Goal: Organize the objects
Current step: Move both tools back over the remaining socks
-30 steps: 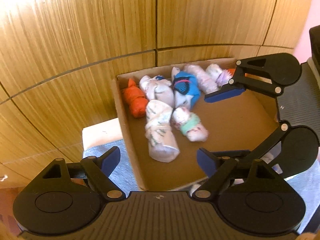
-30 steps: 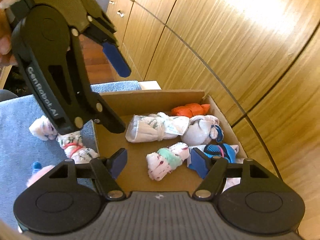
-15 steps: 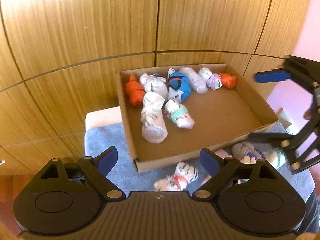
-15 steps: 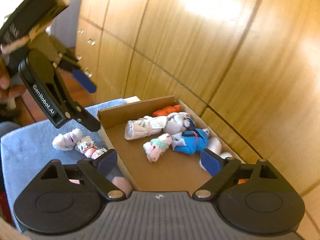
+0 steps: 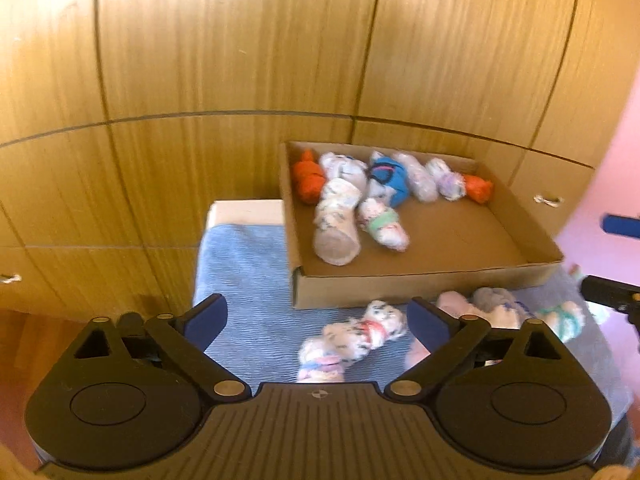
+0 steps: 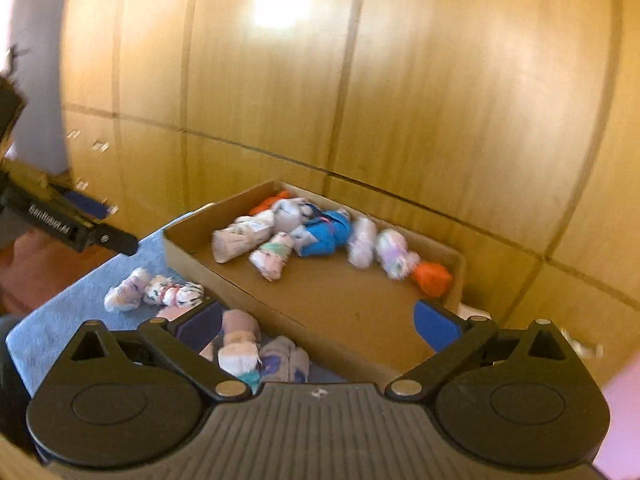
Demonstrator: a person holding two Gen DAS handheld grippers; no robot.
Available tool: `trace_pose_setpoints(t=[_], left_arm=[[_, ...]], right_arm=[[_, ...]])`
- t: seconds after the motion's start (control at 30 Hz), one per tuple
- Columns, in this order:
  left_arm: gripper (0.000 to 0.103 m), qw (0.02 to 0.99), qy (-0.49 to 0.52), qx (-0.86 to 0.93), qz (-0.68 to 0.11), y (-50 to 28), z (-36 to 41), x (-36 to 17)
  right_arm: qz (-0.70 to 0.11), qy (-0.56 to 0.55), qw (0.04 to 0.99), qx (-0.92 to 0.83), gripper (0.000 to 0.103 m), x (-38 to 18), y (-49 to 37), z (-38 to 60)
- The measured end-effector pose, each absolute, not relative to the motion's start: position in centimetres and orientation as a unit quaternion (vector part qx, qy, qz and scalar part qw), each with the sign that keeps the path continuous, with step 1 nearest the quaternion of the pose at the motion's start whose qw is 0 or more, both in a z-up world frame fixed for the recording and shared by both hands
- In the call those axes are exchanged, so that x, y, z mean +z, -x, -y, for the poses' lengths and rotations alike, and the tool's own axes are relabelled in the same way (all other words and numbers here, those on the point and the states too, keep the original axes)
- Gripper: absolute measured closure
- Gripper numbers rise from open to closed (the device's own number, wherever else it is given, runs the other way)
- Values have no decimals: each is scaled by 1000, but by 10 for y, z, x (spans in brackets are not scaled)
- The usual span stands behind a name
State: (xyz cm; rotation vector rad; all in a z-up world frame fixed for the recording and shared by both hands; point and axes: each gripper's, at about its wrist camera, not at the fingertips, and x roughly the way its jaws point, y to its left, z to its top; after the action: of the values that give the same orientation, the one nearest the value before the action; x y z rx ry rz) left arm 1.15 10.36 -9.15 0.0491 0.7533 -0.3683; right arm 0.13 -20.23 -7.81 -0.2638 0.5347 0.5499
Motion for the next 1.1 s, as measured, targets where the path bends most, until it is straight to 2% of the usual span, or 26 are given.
trace_pose_setpoints(t=[0.23,0.6,0.7,0.77,0.9,1.1], left_arm=[[4,925,-36,-159,-343,5,-104,-126],[6,926,-64,-162,-335,2,-93,-156],[14,923,-70,-166,-339,-3,-90,-161],[23,922,-70,-167,-341,-6,-90,-164],[27,926,-61,-165,-334,-6,-93,-165],[44,931,-67,-166,-318,1,-93,-165]], right_arm=[[-281,88,934,201,1,-123,14,216],[-306,47,939,151,2,-159,6,218],[-311,40,938,146,6,-166,5,220],[-314,39,938,141,8,-169,4,221],[-309,43,941,132,14,-174,7,221],[-290,49,947,128,27,-172,13,220]])
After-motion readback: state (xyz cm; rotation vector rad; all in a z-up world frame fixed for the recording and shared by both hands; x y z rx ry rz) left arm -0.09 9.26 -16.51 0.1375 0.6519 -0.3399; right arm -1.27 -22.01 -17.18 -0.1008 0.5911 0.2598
